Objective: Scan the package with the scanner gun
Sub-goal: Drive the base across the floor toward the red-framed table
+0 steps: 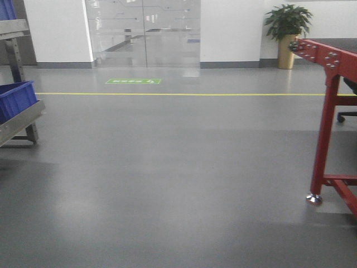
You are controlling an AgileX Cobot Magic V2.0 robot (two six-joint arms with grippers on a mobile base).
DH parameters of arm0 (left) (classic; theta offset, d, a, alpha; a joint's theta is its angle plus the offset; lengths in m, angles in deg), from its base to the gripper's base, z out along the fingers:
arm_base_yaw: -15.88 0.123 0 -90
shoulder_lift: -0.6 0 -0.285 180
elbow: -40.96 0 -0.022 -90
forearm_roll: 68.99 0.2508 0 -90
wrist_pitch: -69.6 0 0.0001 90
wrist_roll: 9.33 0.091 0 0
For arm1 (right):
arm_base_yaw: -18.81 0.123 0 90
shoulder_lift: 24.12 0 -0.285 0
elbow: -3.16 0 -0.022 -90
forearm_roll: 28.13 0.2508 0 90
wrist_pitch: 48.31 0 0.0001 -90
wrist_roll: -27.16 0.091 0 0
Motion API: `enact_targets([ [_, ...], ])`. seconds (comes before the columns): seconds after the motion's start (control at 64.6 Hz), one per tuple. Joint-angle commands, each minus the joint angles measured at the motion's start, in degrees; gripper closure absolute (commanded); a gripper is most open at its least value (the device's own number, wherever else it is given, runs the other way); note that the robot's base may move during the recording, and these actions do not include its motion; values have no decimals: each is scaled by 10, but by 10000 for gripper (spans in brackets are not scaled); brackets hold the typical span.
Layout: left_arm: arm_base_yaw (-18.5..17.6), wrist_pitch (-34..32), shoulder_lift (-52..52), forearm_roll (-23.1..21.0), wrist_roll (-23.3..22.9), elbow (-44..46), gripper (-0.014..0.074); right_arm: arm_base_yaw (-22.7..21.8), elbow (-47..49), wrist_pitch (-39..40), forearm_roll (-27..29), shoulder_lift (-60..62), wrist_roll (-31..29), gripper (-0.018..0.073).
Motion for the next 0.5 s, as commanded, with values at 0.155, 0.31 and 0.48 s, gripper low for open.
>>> enact_targets([
  [0.155, 2, -13, -2, -1, 0, 1, 708, -1, 0, 8, -2, 2, -1, 718],
  [0.31, 2, -13, -2, -1, 0, 1, 708, -1, 0, 8, -2, 2, -1, 718],
  [0.48, 2, -13, -2, -1, 0, 1, 708, -1, 0, 8, -2, 2, -1, 718],
])
